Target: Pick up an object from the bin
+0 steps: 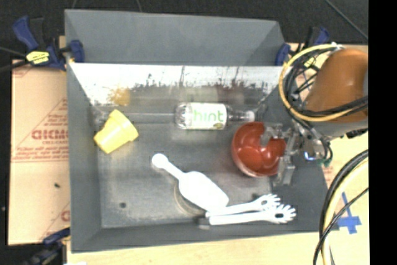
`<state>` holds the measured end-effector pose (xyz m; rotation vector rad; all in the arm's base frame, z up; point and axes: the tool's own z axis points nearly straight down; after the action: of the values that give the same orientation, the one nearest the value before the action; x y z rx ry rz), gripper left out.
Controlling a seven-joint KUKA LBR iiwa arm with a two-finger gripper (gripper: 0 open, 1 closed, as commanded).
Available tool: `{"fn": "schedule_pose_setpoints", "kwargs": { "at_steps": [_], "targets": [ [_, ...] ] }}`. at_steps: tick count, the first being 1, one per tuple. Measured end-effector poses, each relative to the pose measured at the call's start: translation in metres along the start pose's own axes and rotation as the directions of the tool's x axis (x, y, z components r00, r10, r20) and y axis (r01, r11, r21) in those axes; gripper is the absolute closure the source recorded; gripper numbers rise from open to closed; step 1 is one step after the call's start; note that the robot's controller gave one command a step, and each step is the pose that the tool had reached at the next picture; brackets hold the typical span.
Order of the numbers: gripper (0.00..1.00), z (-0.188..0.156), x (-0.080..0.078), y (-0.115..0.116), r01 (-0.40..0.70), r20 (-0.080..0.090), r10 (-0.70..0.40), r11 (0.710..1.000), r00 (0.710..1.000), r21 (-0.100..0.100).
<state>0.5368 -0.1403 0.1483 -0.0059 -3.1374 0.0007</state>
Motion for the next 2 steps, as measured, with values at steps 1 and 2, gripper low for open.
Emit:
{"fn": "schedule_pose_setpoints", "kwargs": {
  "at_steps": [1,2],
  "targets": [
    [0.00,-0.004,-0.002,0.000,0.005,0.008,-0.005,1.000,1.000,0.002],
    [0.00,0.078,0.007,-0.021,-0.122,0.007,0.122,0.993,0.992,-0.001]
  ]
}}
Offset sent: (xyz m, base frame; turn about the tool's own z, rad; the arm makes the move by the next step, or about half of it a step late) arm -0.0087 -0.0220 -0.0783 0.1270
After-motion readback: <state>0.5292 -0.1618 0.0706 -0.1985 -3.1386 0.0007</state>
